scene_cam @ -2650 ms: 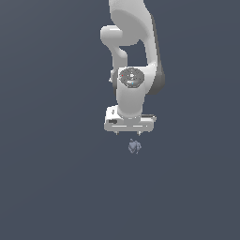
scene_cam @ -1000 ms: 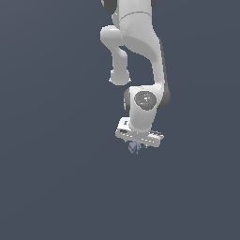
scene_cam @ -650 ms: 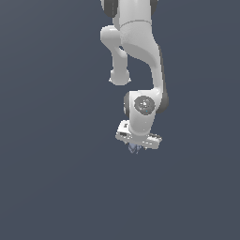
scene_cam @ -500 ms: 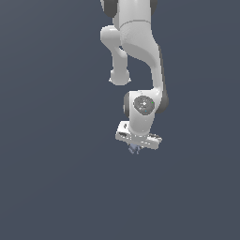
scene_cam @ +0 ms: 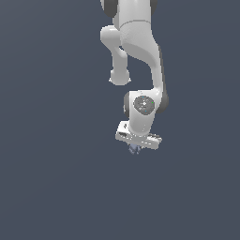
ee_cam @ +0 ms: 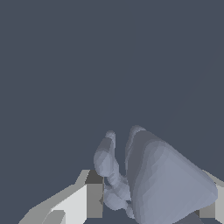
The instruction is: Pick up the object and move it to a goal position.
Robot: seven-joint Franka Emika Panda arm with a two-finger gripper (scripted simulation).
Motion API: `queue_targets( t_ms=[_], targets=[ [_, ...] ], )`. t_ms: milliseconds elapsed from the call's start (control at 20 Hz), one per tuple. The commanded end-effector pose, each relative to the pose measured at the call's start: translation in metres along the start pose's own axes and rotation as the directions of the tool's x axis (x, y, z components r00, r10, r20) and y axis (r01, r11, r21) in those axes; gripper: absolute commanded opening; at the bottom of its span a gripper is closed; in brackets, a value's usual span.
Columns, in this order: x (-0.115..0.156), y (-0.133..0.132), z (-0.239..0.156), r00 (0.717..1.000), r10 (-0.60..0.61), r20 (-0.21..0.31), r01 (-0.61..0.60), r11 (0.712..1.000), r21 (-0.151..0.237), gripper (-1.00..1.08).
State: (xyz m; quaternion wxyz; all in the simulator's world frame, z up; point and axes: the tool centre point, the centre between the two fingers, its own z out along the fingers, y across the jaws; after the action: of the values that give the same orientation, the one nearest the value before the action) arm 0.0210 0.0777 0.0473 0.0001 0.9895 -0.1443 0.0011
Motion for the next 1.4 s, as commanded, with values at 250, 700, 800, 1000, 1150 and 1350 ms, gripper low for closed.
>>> queue_targets(
  t_ms=[250,700,800,1000,1150,1350],
  targets=[
    [-0.003,0.007,-0.013,1.000,0.000,0.000,0.000,1.000,0.000,-1.00],
    [-0.014,0.031,-0.063,1.000,0.000,0.000,0.000,1.000,0.001,-1.00],
    [-0.018,0.039,-0.080,1.000,0.000,0.000,0.000,1.000,0.001,-1.00],
    [-0.026,0.058,-0.117,1.000,0.000,0.001,0.000,1.000,0.001,-1.00],
    [-0.032,0.072,-0.146,1.000,0.000,0.001,0.000,1.000,0.002,-1.00],
    [-0.041,0.092,-0.188,1.000,0.000,0.001,0.000,1.000,0.002,-1.00]
  ],
)
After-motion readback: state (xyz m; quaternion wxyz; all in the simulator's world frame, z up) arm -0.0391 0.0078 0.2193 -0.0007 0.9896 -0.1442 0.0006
